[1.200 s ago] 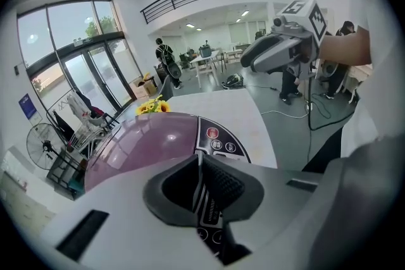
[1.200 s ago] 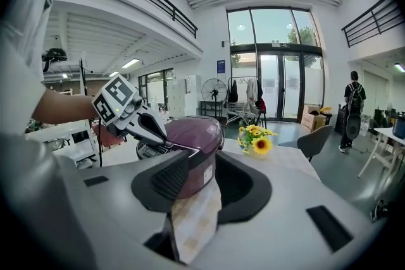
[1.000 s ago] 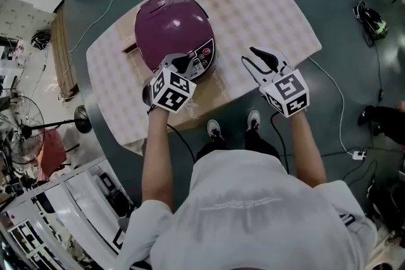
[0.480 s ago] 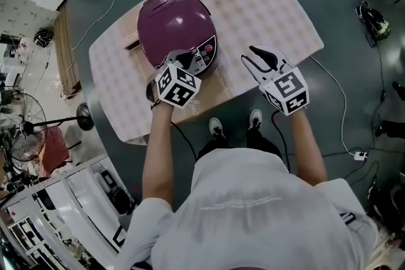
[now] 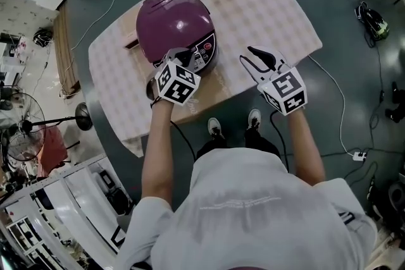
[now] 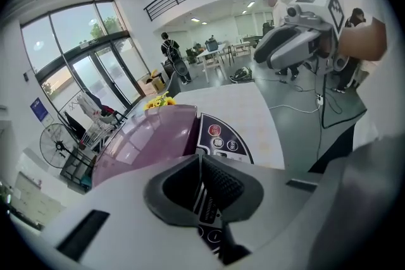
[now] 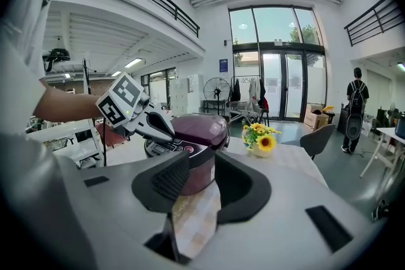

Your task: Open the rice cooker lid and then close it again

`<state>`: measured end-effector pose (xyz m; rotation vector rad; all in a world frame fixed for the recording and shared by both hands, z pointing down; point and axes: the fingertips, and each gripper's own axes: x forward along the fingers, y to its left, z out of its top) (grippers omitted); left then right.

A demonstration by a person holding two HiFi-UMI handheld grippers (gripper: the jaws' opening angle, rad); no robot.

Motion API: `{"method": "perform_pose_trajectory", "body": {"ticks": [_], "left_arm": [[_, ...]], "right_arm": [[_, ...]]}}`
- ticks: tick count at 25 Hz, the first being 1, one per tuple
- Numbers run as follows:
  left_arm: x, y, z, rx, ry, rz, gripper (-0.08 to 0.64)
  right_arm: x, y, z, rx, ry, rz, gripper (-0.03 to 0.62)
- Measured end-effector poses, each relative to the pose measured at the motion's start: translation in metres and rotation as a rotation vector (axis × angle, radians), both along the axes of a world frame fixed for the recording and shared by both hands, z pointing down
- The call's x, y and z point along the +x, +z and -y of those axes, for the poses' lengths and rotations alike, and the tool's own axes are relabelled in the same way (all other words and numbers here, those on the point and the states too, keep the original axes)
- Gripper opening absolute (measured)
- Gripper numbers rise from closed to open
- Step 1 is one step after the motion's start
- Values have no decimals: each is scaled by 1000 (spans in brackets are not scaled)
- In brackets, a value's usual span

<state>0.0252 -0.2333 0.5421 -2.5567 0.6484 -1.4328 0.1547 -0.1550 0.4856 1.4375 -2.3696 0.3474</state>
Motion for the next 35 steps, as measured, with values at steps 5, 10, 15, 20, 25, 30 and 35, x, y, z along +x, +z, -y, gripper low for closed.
{"method": "perform_pose_trajectory", "body": {"ticks": [5, 10, 15, 20, 25, 30, 35], "left_arm": [[0, -1, 1, 54, 8, 5, 31], [-1, 2, 1, 72, -21, -30, 32], [0, 2, 5, 32, -8, -43, 63], [-4, -13, 1, 12, -19, -172, 109], [-31, -76, 13, 72, -176, -487, 107], [-80, -161, 25, 209, -330, -757, 109], [-119, -225, 13, 376, -380, -790, 124]], "right_arm": [[4, -8, -2, 20, 3, -6, 141], [10, -24, 1, 61, 4, -18, 142], [14, -49, 16, 124, -7, -35, 143], [14, -75, 25, 182, -18, -48, 143], [13, -108, 37, 251, -29, -43, 143], [12, -139, 49, 313, -45, -31, 143], [5, -179, 49, 387, -77, 9, 140]]}}
